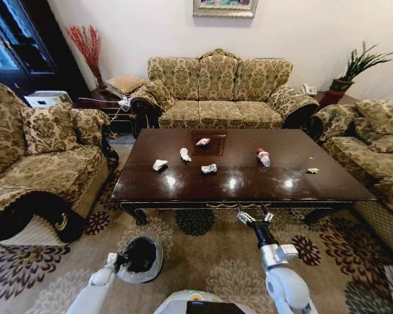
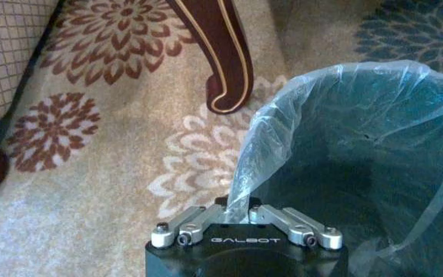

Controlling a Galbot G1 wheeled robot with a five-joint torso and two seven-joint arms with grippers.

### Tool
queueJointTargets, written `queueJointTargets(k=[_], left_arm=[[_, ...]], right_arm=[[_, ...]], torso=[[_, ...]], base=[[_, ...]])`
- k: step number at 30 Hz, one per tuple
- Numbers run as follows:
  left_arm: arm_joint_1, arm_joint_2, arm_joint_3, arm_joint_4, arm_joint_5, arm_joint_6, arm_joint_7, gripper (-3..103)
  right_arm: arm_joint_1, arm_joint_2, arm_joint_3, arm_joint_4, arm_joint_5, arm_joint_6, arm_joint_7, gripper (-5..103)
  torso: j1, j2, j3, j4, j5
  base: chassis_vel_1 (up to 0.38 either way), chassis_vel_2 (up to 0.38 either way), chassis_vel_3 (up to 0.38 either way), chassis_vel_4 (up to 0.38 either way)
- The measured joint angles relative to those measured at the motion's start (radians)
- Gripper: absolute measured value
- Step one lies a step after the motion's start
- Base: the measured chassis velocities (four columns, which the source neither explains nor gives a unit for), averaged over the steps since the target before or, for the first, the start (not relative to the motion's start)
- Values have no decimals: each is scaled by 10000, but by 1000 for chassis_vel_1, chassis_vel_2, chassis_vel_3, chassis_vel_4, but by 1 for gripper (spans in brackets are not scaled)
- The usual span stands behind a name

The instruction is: Move to the front of the table and place the trash on the table into the trash bin.

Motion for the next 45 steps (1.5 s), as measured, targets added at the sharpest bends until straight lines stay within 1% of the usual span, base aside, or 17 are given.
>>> queueJointTargets(k=[5,10,15,21,23,24,26,27,28,29,31,32,33,35,37,42,45], left_arm=[[-14,-61,-115,82,44,-137,282,3],[40,-96,-227,282,262,-972,542,3],[499,-42,-322,-217,36,-991,546,3],[2121,488,-804,-2510,-757,-517,462,2],[2650,627,-1059,-3415,-1101,-425,385,2],[2650,627,-1059,-3415,-1101,-425,385,2],[3390,805,-1548,-4547,-1498,-264,308,2],[4039,904,-1991,-5381,-1745,-116,271,2],[4039,904,-1991,-5381,-1745,-116,271,2],[4673,961,-2432,-6168,-1995,63,248,2],[4906,969,-2591,-6449,-2081,116,246,2],[5681,953,-3214,-7387,-2365,279,263,2],[6026,909,-3566,-7796,-2515,331,264,2],[6839,763,-4466,-8802,-2864,397,253,2],[7113,700,-4784,-9133,-3010,403,261,2],[8810,256,-6621,-11337,-4253,561,302,2],[9195,174,-7064,-11938,-4744,714,296,2]], right_arm=[[-11,6,-1,6,2,7,9,100],[2,6,17,11,14,34,22,100],[36,29,12,14,42,47,26,100],[349,72,-94,-105,204,123,-4,100],[440,97,-113,-178,226,198,-71,100],[440,97,-113,-178,226,198,-71,100],[527,74,-122,-280,329,351,-181,100],[616,23,-126,-369,430,440,-272,100],[616,23,-126,-369,430,440,-272,100],[722,-3,-130,-456,532,508,-335,100],[780,-8,-135,-501,585,539,-360,100],[974,1,-173,-672,746,622,-421,100],[1064,12,-194,-755,805,669,-441,100],[1307,36,-258,-959,1003,784,-519,100],[1368,37,-273,-1007,1067,814,-537,100],[1819,54,-327,-1275,1363,974,-592,100],[1930,67,-344,-1314,1394,1012,-614,100]], torso=[[-1,1,-1,2,3],[-1,1,-1,0,-3],[0,0,-1,-6,-30],[0,0,2,3,-5],[0,0,1,2,-17],[0,0,1,2,-17],[0,0,0,-7,-20],[0,0,1,-6,-2],[0,0,1,-6,-2],[0,0,1,-3,2],[0,0,0,-1,0],[-1,0,0,2,-12],[-1,0,0,2,-15],[-1,0,0,0,-4],[0,0,0,0,-7],[-1,1,-1,1,-4],[-1,0,0,2,-3]], base=[[0,0,0,0],[0,0,0,0],[0,0,0,0],[0,0,0,0],[0,0,0,0],[0,0,0,0],[0,0,0,0],[0,0,0,0],[0,0,0,0],[0,0,0,0],[0,0,0,0],[0,0,0,0],[0,0,0,0],[0,0,0,0],[0,0,0,0],[0,0,0,0],[0,0,0,0]])
